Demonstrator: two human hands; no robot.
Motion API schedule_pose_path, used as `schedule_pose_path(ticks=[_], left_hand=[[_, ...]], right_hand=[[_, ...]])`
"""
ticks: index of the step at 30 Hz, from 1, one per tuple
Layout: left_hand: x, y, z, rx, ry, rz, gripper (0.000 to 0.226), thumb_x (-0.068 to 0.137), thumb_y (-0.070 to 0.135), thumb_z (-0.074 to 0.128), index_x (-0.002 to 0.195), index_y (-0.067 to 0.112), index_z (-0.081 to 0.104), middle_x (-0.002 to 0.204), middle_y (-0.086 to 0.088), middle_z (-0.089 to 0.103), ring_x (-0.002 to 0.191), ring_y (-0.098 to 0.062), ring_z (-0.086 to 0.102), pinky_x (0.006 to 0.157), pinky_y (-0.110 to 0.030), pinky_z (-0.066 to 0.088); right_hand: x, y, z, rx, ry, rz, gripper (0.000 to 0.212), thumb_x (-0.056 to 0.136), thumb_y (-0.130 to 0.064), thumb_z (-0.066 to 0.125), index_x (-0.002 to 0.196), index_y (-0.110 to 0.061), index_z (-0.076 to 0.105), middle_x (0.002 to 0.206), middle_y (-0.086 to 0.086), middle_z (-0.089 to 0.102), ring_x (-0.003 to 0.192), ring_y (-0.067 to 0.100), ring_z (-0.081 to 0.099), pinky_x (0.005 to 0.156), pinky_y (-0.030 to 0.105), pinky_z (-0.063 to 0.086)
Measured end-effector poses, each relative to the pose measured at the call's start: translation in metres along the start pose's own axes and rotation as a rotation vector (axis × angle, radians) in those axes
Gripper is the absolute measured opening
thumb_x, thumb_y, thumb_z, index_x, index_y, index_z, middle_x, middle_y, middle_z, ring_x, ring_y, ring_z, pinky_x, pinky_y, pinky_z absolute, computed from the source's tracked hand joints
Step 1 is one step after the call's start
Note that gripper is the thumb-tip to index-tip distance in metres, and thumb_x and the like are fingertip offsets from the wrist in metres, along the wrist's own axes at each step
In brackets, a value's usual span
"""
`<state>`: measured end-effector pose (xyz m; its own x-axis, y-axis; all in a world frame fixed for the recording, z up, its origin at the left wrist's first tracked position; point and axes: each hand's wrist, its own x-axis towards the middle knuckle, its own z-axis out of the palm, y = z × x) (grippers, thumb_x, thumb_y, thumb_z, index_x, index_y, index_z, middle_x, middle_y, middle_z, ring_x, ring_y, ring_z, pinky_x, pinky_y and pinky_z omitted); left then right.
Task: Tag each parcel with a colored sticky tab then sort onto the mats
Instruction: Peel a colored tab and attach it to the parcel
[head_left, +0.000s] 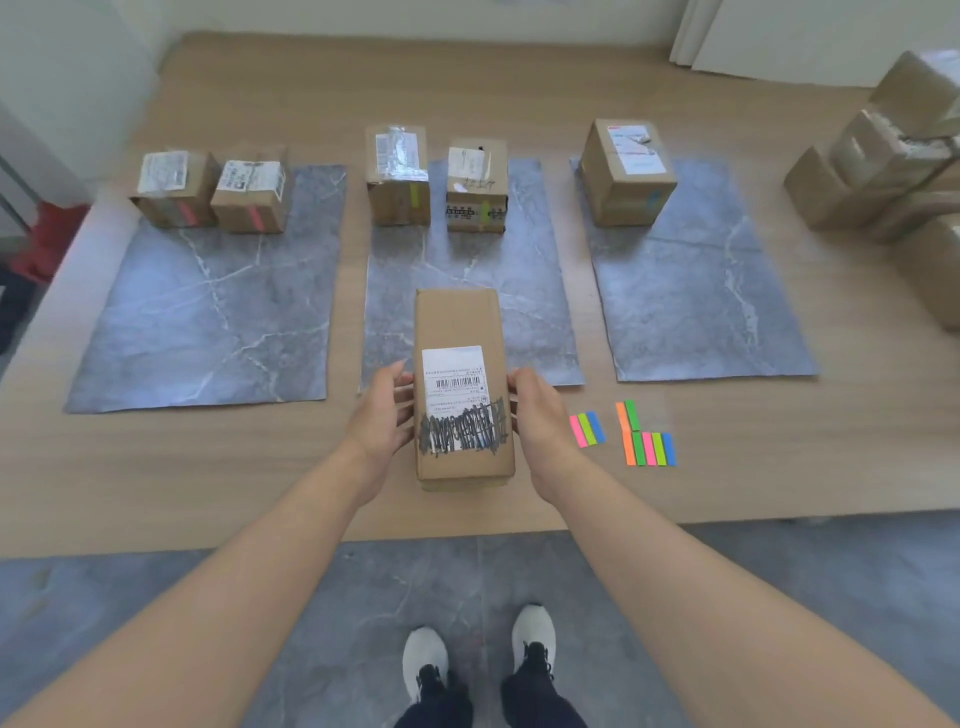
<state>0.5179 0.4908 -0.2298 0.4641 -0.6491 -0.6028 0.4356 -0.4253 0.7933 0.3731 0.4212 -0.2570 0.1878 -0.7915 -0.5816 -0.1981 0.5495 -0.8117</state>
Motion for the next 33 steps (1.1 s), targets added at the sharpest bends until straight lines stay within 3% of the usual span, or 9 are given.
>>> schedule_pose_path(ticks=[6, 12, 17, 20, 22, 24, 26, 28, 33], left_hand=[[0.009, -0.015, -0.002, -0.026, -0.002, -0.036, 0.031, 0.106, 0.037, 0.037, 0.095, 0.015, 0.056, 0.090, -0.002, 0.065, 0.086, -0.016, 0.064, 0.091, -0.036, 0.050], [0.014, -0.023, -0.009, -0.070, -0.032, -0.058, 0.029, 0.106, 0.035, 0.037, 0.098, 0.013, 0.054, 0.094, -0.005, 0.063, 0.093, -0.019, 0.063, 0.102, -0.040, 0.047], [0.016, -0.025, -0.013, -0.016, -0.054, -0.060, 0.030, 0.106, 0.037, 0.037, 0.100, 0.014, 0.056, 0.099, -0.005, 0.065, 0.105, -0.022, 0.063, 0.101, -0.037, 0.048], [0.016, -0.020, -0.012, 0.036, -0.024, -0.031, 0.027, 0.105, 0.038, 0.039, 0.099, 0.018, 0.057, 0.096, -0.001, 0.064, 0.095, -0.013, 0.059, 0.087, -0.028, 0.047], [0.011, -0.012, -0.010, 0.079, -0.001, 0.011, 0.030, 0.101, 0.044, 0.041, 0.108, 0.020, 0.057, 0.103, 0.001, 0.061, 0.093, -0.008, 0.053, 0.086, -0.027, 0.042], [0.004, -0.003, -0.007, 0.125, 0.018, 0.057, 0.052, 0.090, 0.055, 0.044, 0.125, 0.019, 0.056, 0.125, -0.001, 0.058, 0.113, -0.011, 0.052, 0.105, -0.032, 0.038], [-0.005, 0.008, -0.003, 0.119, 0.014, 0.102, 0.057, 0.090, 0.054, 0.043, 0.132, 0.017, 0.054, 0.137, -0.001, 0.054, 0.124, -0.012, 0.048, 0.112, -0.034, 0.034], [-0.015, 0.018, 0.004, 0.101, -0.017, 0.127, 0.039, 0.102, 0.042, 0.039, 0.126, 0.017, 0.057, 0.132, -0.001, 0.057, 0.119, -0.011, 0.053, 0.107, -0.030, 0.036], [-0.037, 0.038, 0.023, 0.111, -0.059, 0.146, 0.047, 0.104, 0.039, 0.039, 0.139, 0.010, 0.051, 0.144, -0.009, 0.051, 0.134, -0.020, 0.046, 0.115, -0.035, 0.033]], right_hand=[[0.002, 0.011, 0.004, -0.043, 0.009, 0.044, 0.064, 0.070, -0.059, 0.044, 0.107, -0.013, 0.068, 0.105, 0.011, 0.072, 0.090, 0.021, 0.060, 0.079, 0.040, 0.045], [-0.001, 0.017, 0.007, -0.067, -0.017, 0.067, 0.055, 0.079, -0.051, 0.042, 0.107, -0.010, 0.066, 0.100, 0.009, 0.071, 0.087, 0.016, 0.058, 0.078, 0.036, 0.043], [-0.005, 0.019, 0.007, -0.067, -0.015, 0.076, 0.052, 0.086, -0.048, 0.040, 0.107, -0.007, 0.064, 0.089, -0.003, 0.065, 0.083, 0.015, 0.054, 0.075, 0.034, 0.040], [-0.010, 0.016, 0.007, -0.034, -0.007, 0.062, 0.045, 0.087, -0.044, 0.042, 0.098, -0.006, 0.062, 0.088, -0.002, 0.062, 0.086, 0.017, 0.053, 0.077, 0.036, 0.039], [-0.011, 0.011, 0.005, -0.013, 0.039, 0.039, 0.039, 0.092, -0.039, 0.045, 0.100, -0.005, 0.062, 0.096, 0.008, 0.068, 0.094, 0.026, 0.063, 0.086, 0.038, 0.047], [-0.017, 0.002, 0.000, 0.008, 0.065, 0.037, 0.040, 0.098, -0.033, 0.047, 0.114, 0.002, 0.060, 0.120, 0.011, 0.066, 0.117, 0.022, 0.059, 0.099, 0.036, 0.046], [-0.026, -0.009, -0.005, 0.032, 0.058, 0.037, 0.037, 0.100, -0.031, 0.047, 0.120, -0.003, 0.059, 0.127, 0.005, 0.058, 0.120, 0.013, 0.050, 0.082, 0.024, 0.044], [-0.032, -0.018, -0.009, 0.049, 0.070, 0.027, 0.040, 0.100, -0.032, 0.048, 0.123, -0.001, 0.058, 0.132, 0.016, 0.057, 0.125, 0.023, 0.052, 0.071, 0.022, 0.037], [-0.050, -0.038, -0.017, 0.085, 0.106, -0.049, 0.048, 0.100, -0.033, 0.048, 0.127, 0.006, 0.053, 0.143, 0.021, 0.050, 0.132, 0.037, 0.047, 0.096, 0.034, 0.045]])
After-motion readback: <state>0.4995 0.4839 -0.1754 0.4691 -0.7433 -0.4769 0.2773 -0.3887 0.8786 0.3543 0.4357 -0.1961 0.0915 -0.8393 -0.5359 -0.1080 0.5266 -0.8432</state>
